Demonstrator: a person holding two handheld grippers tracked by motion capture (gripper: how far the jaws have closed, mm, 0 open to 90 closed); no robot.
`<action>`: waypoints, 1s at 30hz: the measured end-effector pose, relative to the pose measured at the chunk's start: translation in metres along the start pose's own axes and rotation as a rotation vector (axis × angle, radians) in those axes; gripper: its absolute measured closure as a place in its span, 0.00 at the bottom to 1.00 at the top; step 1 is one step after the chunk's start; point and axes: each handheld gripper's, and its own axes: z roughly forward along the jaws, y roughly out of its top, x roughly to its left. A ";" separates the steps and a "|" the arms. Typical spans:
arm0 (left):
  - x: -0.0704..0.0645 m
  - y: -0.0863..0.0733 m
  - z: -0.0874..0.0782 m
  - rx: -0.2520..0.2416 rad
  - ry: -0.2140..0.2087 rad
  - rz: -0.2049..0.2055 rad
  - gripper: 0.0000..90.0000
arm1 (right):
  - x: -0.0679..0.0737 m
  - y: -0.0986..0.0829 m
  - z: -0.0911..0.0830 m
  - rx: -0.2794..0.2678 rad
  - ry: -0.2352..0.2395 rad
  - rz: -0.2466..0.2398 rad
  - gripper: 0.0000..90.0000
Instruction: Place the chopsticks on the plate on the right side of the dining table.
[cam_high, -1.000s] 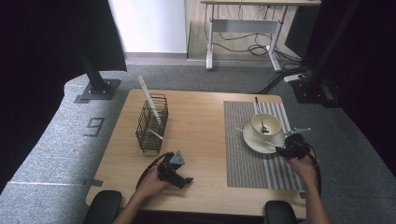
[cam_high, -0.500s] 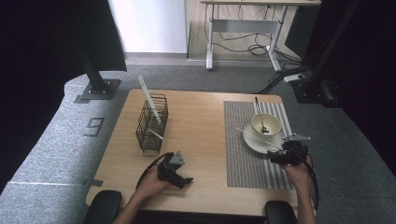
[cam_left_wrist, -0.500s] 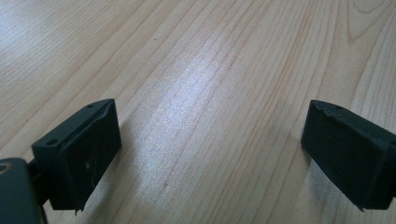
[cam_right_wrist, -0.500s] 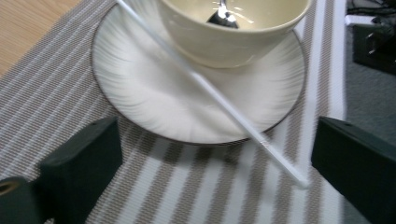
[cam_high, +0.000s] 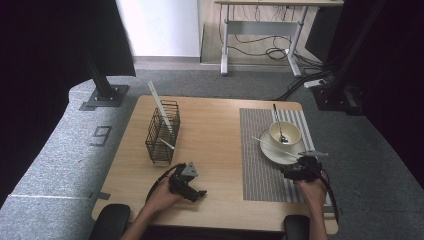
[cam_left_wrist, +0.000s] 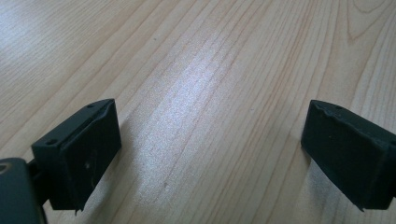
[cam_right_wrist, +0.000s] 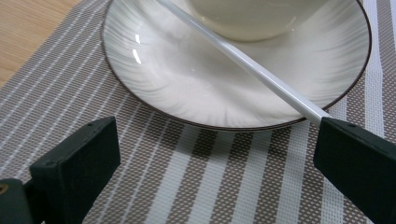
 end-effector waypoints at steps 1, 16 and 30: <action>0.000 0.000 0.000 0.000 0.000 0.000 0.05 | -0.004 0.000 0.003 0.006 -0.003 0.011 0.00; 0.000 0.000 0.000 0.001 -0.001 0.001 0.05 | -0.025 0.005 0.013 -0.028 0.013 0.076 0.00; 0.000 0.001 0.001 0.002 -0.003 0.003 0.04 | -0.023 0.009 0.023 -0.052 -0.053 0.045 0.00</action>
